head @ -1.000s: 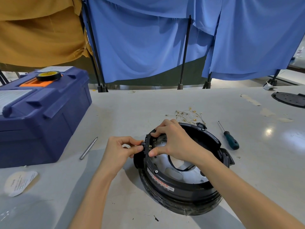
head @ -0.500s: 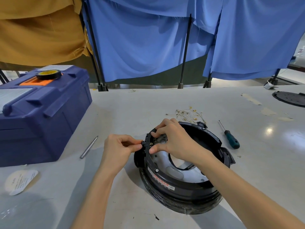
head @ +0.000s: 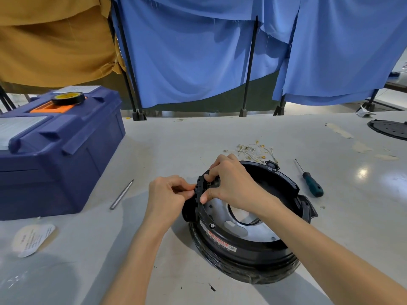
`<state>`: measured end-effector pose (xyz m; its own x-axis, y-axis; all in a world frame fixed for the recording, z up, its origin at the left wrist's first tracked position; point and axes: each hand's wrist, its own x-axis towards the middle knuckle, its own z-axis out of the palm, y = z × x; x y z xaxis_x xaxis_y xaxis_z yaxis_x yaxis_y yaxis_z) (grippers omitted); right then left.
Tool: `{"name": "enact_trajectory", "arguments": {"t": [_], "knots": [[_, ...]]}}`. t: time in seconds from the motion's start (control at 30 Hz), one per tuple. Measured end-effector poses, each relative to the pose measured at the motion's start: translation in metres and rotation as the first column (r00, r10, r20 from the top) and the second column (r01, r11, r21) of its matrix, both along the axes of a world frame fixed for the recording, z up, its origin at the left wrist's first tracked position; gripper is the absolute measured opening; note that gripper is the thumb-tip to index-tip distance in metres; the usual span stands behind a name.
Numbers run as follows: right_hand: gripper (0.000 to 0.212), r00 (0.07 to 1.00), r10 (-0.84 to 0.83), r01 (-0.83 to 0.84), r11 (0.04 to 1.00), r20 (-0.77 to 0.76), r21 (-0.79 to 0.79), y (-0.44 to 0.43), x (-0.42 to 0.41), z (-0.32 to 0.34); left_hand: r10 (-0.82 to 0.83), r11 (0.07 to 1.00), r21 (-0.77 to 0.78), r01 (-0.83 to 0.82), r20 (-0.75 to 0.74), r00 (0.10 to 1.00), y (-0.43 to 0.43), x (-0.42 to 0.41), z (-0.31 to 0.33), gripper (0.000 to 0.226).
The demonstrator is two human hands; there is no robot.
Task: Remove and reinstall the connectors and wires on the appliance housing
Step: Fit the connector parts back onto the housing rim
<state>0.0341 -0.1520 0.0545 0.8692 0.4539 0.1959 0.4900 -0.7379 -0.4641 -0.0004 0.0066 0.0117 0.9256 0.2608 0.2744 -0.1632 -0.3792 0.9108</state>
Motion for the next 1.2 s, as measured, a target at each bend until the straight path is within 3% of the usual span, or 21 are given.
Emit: {"name": "enact_trajectory", "arguments": {"t": [0.23,0.4,0.63,0.8,1.03,1.1,1.2], "knots": [[0.046,0.999,0.040,-0.038,0.997,-0.022,0.063,-0.009,-0.004,-0.003,-0.187,0.962,-0.217,0.166,-0.079,0.979,0.013,0.011,0.003,0.029],[0.045,0.999,0.027,-0.025,0.999,-0.026,0.039,-0.007,-0.003,-0.003,-0.260,0.952,-0.215,0.219,-0.185,0.948,0.019,0.026,0.000,0.026],[0.049,1.000,0.001,-0.003,0.999,-0.029,-0.046,0.000,0.000,0.001,-0.339,0.925,-0.232,0.300,-0.152,0.928,0.019,0.029,-0.004,0.043],[0.041,0.999,0.014,-0.014,1.000,-0.042,-0.005,-0.003,-0.001,-0.002,-0.332,0.936,-0.191,0.297,-0.191,0.924,0.018,0.023,-0.002,0.041],[0.044,0.994,0.092,-0.086,0.992,-0.066,0.088,-0.020,0.006,-0.006,-0.155,0.980,-0.146,0.135,-0.135,0.979,0.015,0.022,0.016,0.013],[0.036,0.999,0.030,-0.028,0.993,-0.020,0.116,-0.038,0.013,-0.002,-0.162,0.974,-0.183,0.136,-0.135,0.977,0.006,0.021,0.022,0.023],[0.035,0.979,-0.196,0.195,0.981,0.065,0.012,-0.074,0.022,0.001,-0.214,0.970,-0.158,0.186,-0.178,0.960,-0.009,0.019,0.025,0.031]]}}
